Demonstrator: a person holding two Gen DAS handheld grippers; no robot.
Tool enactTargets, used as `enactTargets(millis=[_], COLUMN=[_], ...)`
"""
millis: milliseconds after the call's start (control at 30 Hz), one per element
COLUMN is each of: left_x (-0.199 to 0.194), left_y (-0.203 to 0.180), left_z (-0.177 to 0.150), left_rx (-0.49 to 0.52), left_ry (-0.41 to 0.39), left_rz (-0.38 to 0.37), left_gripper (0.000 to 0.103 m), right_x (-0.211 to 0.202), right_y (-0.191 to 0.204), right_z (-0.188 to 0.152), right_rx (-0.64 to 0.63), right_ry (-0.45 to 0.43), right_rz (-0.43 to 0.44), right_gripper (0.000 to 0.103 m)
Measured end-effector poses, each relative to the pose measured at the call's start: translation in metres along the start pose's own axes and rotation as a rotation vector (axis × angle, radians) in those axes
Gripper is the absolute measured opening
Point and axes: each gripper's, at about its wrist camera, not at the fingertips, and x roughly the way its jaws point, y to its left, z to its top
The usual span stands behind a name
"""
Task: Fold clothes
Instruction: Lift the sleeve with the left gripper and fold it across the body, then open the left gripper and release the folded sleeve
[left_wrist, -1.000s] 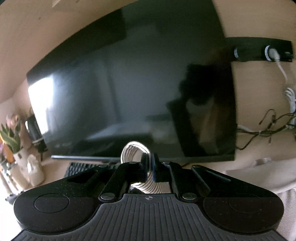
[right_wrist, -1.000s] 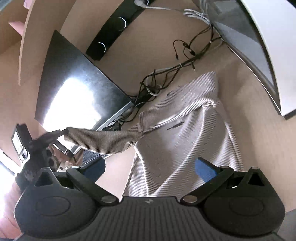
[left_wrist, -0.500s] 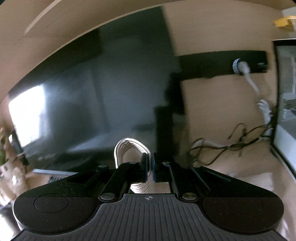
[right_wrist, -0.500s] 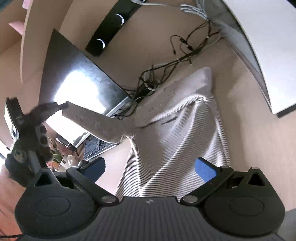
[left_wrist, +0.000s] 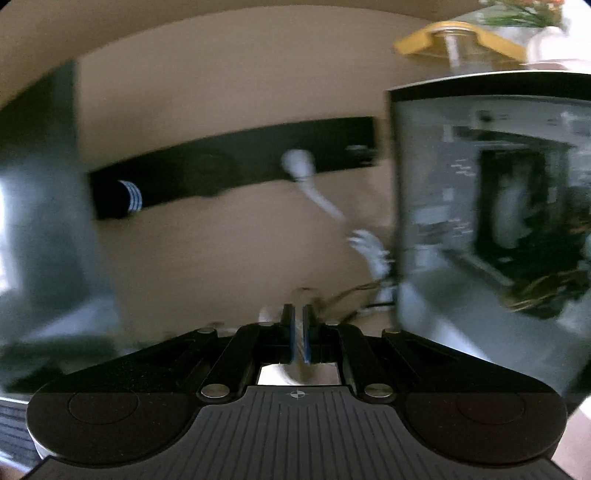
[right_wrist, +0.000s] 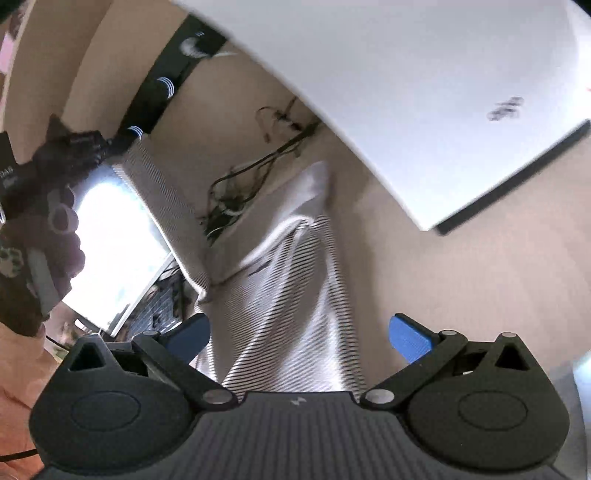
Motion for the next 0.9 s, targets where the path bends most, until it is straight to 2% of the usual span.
enactTargets(millis=[100,200,233,300,333,400,467,500,667,733,900], left_x=[0.008,0.011,0.011,0.014,0.015,0.019,0.023,0.023,0.016,0.012,0.0], left_y=[-0.015,-0.017,-0.015,-0.006,0.002,0.018,0.035,0.044,0.086,0.099,0.122], left_z=[0.0,-0.006,-0.01,-0.021,-0.03,-0.053,-0.077,-0.092,-0.168,-0.191,-0.229], left_rx=[-0.027,-0.033,-0.038,-0.05,-0.06,-0.082,-0.104,-0.118,-0.224,-0.267,-0.331], left_ry=[0.019,0.027,0.037,0.066,0.089,0.156,0.223,0.259,0.419,0.453,0.471], left_rz=[-0.091,-0.126,-0.127,-0.123,-0.115,-0.098,-0.081,-0.075,-0.106,-0.13,-0.188], left_gripper=[0.011,0.012,0.015,0.027,0.034,0.035,0.046,0.048,0.062,0.071,0.088], right_x=[-0.004,-0.001,0.0,0.006,0.01,0.018,0.027,0.033,0.068,0.081,0.111], right_y=[-0.008,-0.01,-0.009,-0.005,-0.002,0.005,0.014,0.019,0.051,0.065,0.096], right_z=[-0.001,-0.002,-0.003,-0.004,-0.005,-0.007,-0.01,-0.012,-0.025,-0.029,-0.036], right_rx=[0.026,0.038,0.038,0.033,0.029,0.014,-0.005,-0.016,-0.076,-0.099,-0.154], right_ry=[-0.018,-0.025,-0.024,-0.017,-0.012,0.003,0.022,0.034,0.087,0.099,0.106], right_rz=[-0.04,-0.065,-0.07,-0.076,-0.077,-0.076,-0.072,-0.071,-0.085,-0.098,-0.14], right_gripper=[0.103,0.103,0.103,0.103,0.103,0.103,0.103,0.103,0.103,0.103,0.103])
